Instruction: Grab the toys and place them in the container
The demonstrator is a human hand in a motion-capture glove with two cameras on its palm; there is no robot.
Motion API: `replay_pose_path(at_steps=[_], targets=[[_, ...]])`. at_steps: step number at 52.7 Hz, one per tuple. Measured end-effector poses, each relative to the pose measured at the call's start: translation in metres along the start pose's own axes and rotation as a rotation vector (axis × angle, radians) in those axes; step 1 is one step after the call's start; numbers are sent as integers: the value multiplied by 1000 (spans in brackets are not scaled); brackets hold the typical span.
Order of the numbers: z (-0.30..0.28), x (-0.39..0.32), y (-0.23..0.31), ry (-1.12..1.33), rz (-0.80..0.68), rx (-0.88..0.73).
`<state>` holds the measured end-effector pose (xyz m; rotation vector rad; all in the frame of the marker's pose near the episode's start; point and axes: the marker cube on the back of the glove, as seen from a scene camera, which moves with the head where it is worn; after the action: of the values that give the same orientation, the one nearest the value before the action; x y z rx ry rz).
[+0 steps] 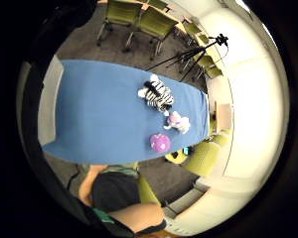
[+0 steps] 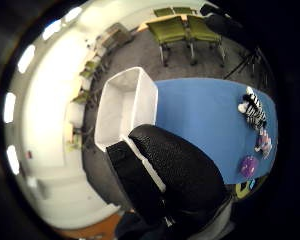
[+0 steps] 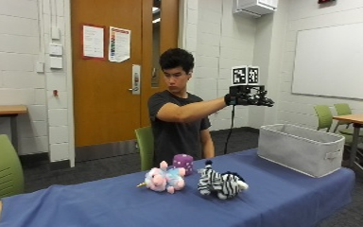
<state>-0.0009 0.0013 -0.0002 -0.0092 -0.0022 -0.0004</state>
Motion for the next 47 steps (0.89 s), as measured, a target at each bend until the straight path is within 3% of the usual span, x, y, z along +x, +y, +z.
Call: replay_pose_path(at_steps=[32, 47], targets=[[0, 14, 13, 13, -30, -1], [0, 126, 70, 32, -8, 30]])
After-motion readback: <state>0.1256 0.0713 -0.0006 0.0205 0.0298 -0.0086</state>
